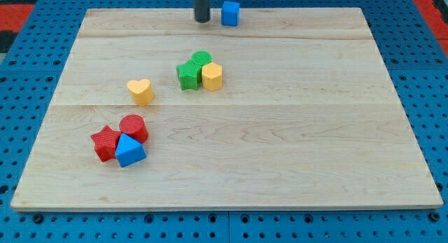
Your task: Move yellow heart towards blue cube
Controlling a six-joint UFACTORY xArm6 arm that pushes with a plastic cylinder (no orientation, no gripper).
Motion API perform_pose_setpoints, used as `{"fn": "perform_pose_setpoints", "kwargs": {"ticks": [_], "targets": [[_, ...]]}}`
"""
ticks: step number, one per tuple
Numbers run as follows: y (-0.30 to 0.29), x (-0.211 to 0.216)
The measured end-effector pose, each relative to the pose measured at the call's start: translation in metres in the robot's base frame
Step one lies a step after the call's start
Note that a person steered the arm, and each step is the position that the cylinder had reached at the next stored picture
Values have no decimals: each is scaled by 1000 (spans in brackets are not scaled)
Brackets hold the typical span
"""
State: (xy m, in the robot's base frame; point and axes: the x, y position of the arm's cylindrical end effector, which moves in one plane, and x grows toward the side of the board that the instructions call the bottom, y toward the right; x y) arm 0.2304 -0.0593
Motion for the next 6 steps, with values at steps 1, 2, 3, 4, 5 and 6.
{"fn": "perform_pose_setpoints", "kwargs": {"ticks": [1,2,3,4,5,6], "targets": [[-14,28],[-31,51],[-42,90],[-48,123],[-58,143],[-67,154]]}}
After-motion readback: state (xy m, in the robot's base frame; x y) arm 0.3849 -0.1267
